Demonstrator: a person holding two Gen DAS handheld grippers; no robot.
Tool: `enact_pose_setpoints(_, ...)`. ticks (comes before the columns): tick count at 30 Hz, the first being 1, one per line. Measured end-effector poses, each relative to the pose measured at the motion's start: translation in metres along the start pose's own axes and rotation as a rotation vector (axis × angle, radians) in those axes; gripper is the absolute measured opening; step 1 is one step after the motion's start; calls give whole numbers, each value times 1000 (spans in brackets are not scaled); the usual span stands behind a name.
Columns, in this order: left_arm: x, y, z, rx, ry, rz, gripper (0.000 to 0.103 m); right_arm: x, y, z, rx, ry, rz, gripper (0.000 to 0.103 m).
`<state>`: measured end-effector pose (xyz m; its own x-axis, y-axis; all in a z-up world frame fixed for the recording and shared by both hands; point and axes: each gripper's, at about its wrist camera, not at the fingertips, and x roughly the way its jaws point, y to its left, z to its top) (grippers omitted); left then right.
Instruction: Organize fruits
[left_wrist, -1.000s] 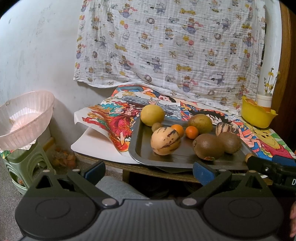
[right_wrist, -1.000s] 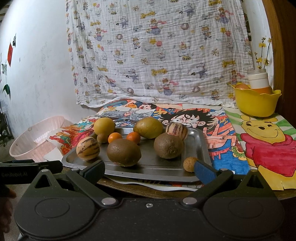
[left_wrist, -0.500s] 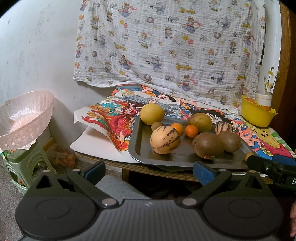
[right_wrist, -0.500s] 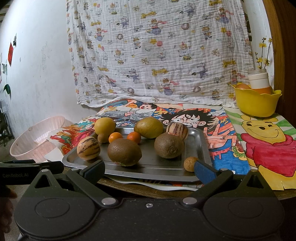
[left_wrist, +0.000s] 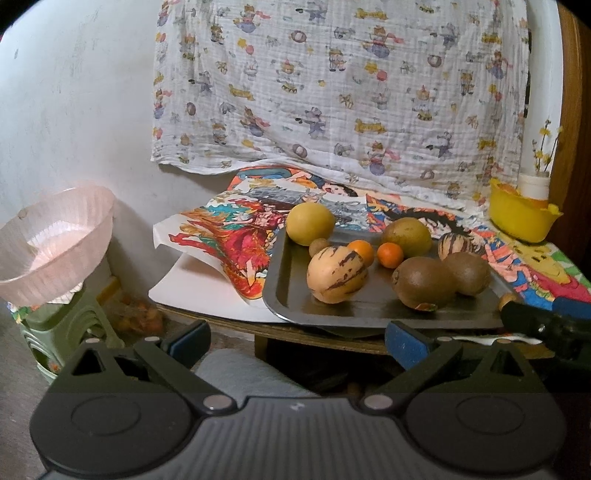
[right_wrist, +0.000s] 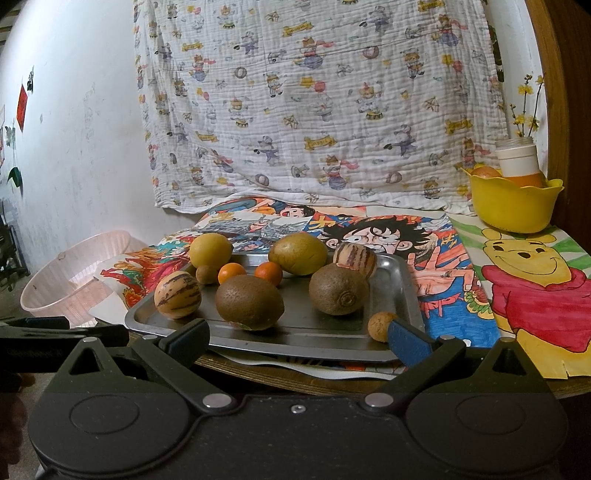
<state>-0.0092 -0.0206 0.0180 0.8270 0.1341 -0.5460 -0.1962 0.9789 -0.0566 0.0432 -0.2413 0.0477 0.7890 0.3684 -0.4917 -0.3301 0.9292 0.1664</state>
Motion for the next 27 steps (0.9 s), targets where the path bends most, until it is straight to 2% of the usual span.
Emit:
enact_pose_setpoints(11,1,-6,2,47,22,21,102,-1,3,-1,-10,2,7,102)
enact_pose_setpoints(27,2,-4,2,46,34,27,102,0,3,-1,-10,1,6,102)
